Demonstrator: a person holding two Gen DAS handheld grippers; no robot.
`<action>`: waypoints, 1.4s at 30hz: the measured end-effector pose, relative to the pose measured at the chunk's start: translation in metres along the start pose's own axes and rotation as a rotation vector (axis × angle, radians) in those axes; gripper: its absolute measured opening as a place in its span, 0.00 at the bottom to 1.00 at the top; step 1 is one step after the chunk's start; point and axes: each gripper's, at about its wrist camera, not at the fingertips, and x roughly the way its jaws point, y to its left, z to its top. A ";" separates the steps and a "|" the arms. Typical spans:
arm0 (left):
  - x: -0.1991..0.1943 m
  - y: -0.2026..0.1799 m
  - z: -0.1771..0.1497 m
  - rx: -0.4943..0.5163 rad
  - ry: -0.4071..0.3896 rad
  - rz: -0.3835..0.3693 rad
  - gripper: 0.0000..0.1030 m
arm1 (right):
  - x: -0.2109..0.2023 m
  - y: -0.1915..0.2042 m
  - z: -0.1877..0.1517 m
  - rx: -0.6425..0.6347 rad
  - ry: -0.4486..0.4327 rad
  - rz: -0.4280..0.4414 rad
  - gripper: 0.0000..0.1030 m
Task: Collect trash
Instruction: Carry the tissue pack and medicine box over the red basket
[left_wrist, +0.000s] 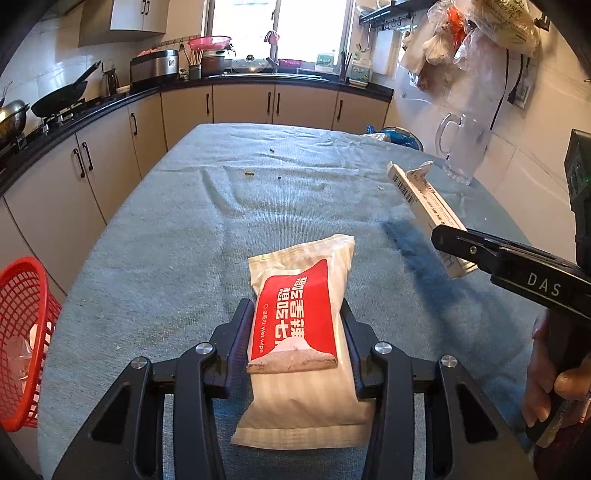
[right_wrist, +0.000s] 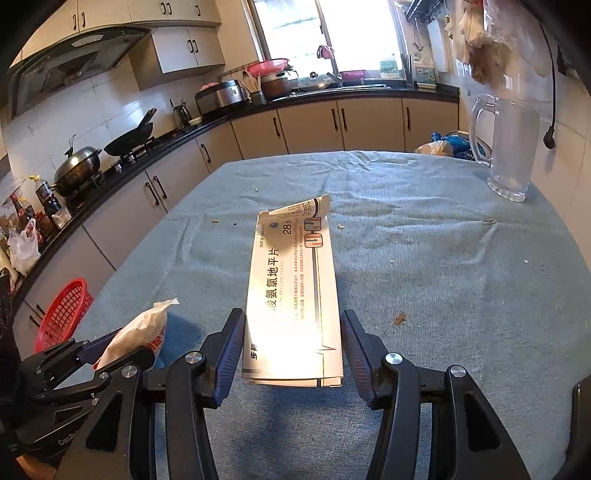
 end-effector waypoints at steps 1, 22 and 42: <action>-0.001 0.000 0.000 0.001 -0.003 0.001 0.41 | 0.000 0.000 0.000 0.000 0.000 0.000 0.55; -0.018 0.000 0.002 0.003 -0.053 0.009 0.41 | -0.008 0.004 0.005 0.017 -0.017 0.030 0.55; -0.137 0.176 -0.019 -0.262 -0.225 0.158 0.41 | 0.009 0.185 -0.001 -0.117 0.075 0.287 0.55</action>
